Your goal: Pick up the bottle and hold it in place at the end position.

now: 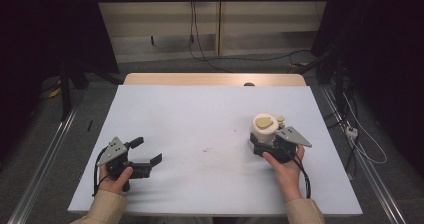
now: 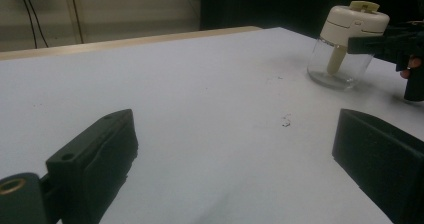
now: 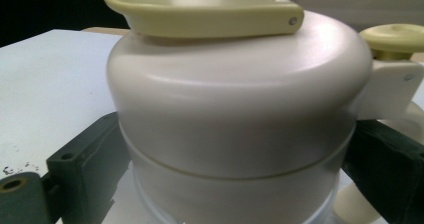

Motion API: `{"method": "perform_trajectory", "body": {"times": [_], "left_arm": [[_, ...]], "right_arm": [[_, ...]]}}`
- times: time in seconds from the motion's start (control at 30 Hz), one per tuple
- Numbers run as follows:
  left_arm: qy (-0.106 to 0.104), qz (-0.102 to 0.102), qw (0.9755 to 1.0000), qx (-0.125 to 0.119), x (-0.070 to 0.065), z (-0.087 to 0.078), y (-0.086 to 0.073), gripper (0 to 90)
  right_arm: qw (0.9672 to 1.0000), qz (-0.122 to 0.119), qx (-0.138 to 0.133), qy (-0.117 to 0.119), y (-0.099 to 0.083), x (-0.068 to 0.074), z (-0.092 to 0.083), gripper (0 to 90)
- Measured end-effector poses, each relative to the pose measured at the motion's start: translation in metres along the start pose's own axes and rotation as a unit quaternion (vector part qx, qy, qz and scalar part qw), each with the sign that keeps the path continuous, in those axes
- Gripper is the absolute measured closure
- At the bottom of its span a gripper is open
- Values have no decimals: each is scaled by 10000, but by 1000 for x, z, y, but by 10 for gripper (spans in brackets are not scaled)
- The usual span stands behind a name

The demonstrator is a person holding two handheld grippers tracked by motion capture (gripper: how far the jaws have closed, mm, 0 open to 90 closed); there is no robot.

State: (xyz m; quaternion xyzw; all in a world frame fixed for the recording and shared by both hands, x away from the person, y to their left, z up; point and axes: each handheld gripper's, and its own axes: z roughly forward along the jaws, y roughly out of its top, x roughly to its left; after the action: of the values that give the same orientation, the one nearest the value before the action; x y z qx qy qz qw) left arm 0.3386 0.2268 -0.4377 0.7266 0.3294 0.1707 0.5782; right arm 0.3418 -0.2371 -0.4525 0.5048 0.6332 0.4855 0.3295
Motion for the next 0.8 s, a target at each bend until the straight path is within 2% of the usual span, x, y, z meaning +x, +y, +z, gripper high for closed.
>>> {"method": "perform_trajectory", "body": {"times": [0.43,0.8], "left_arm": [[-37,29,10000,20,0,1,0,38],[-51,38,10000,20,-1,1,0,38]], "right_arm": [[9999,131,9,3,0,0,10,43],[9999,139,-31,-35,0,1,10,52]]}}
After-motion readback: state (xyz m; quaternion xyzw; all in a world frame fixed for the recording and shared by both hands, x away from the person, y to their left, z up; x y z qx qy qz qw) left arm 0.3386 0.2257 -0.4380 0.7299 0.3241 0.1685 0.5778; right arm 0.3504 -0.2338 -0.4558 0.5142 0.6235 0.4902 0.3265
